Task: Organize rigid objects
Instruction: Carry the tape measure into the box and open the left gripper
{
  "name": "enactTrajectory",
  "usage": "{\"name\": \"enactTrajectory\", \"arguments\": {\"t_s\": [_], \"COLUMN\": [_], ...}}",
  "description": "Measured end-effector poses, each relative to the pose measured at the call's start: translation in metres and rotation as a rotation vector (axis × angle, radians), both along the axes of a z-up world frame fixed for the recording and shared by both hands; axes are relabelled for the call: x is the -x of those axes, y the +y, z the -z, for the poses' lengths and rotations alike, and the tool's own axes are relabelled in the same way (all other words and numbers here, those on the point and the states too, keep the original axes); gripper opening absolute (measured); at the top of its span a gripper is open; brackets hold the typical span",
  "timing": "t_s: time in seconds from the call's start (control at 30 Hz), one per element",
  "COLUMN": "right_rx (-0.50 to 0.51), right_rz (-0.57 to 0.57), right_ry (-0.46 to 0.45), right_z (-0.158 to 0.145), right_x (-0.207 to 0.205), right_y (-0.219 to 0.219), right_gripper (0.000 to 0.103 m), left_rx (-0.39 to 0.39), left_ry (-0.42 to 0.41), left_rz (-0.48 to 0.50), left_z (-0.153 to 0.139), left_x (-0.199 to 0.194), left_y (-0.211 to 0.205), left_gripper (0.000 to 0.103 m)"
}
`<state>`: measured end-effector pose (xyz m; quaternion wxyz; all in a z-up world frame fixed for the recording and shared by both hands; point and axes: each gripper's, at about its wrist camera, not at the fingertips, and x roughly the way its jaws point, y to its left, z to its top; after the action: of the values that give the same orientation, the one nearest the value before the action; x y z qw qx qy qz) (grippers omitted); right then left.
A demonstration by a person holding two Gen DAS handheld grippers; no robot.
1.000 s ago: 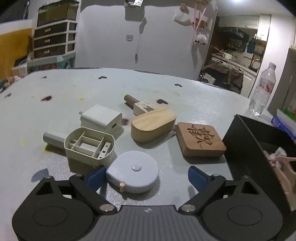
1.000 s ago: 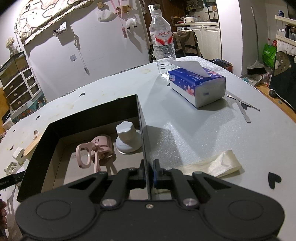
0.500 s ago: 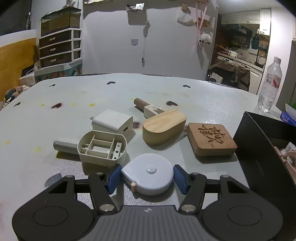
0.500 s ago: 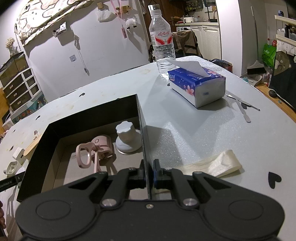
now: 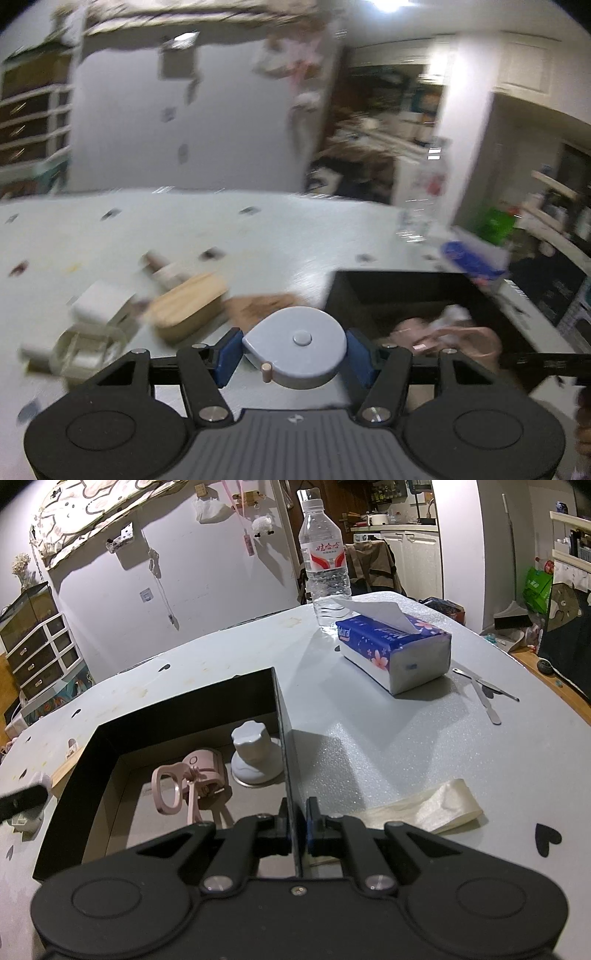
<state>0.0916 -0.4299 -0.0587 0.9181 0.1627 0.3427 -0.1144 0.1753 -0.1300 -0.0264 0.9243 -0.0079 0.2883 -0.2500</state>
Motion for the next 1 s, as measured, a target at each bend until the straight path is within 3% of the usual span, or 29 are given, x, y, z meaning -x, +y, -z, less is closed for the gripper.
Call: {"name": "enactTrajectory", "arguments": {"t_s": [0.27, 0.37, 0.47, 0.73, 0.93, 1.0], "right_rx": [-0.002, -0.001, -0.002, -0.004, -0.005, -0.003], "right_rz": [0.001, 0.002, 0.004, 0.006, 0.006, 0.007], "right_ry": [0.000, 0.001, 0.001, 0.002, 0.002, 0.002], "right_z": [0.000, 0.000, 0.000, 0.000, 0.000, 0.000], "right_x": [0.000, 0.000, 0.000, -0.001, -0.001, -0.001], "right_y": [0.000, 0.001, 0.001, 0.002, 0.002, 0.002], "right_gripper": [0.007, 0.007, 0.007, 0.007, 0.007, 0.007], "left_rx": [-0.082, -0.141, -0.139, -0.238, -0.226, -0.221], "left_ry": [-0.026, -0.065, -0.031, -0.048, -0.009, -0.001], "left_rz": [0.198, 0.197, 0.216, 0.243, 0.231, 0.235], "left_z": [-0.002, 0.000, 0.001, 0.013, 0.017, 0.017], "left_x": [-0.005, -0.010, -0.022, -0.043, -0.054, -0.055], "left_y": [-0.067, -0.084, -0.093, -0.120, -0.123, -0.122], "left_gripper": [0.061, 0.061, 0.061, 0.061, 0.062, 0.069]}}
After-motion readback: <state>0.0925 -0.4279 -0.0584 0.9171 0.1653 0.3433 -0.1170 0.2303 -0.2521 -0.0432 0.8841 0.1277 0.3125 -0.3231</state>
